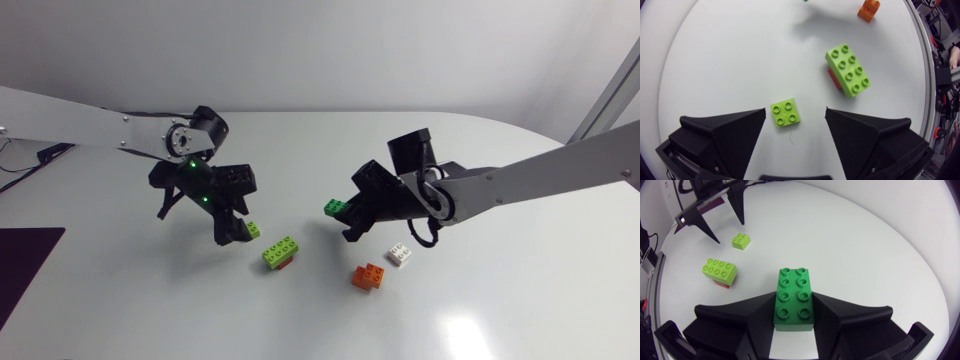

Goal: Separate the duplo bricks

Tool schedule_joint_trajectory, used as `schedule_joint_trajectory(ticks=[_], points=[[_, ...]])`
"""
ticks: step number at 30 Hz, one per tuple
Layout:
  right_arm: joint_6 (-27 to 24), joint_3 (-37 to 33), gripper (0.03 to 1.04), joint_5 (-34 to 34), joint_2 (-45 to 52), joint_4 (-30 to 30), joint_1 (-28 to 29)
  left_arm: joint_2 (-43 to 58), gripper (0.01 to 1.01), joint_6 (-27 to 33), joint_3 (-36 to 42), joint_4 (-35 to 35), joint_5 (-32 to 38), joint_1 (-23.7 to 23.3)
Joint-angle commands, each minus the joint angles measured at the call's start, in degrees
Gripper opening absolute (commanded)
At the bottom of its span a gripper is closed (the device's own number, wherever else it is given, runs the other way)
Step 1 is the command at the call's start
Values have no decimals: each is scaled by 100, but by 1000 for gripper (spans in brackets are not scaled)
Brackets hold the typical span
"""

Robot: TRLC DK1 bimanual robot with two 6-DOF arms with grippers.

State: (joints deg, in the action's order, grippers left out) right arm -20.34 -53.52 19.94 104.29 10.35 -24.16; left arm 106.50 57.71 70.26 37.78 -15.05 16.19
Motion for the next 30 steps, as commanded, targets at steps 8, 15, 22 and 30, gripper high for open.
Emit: schedule_joint_trajectory(ticks=[8,15,22,30], points=[[74,-282,307,-298,654,178,-168,-762,890,-1104,-39,300,-209,675],[83,-432,307,-404,830,160,-194,-701,889,-1579,-232,353,-209,1071],[109,-634,318,-500,1173,152,-194,-446,887,-1878,-504,116,125,1194],[91,-660,320,-562,1278,160,-203,-244,884,-2115,-777,-333,459,1194]])
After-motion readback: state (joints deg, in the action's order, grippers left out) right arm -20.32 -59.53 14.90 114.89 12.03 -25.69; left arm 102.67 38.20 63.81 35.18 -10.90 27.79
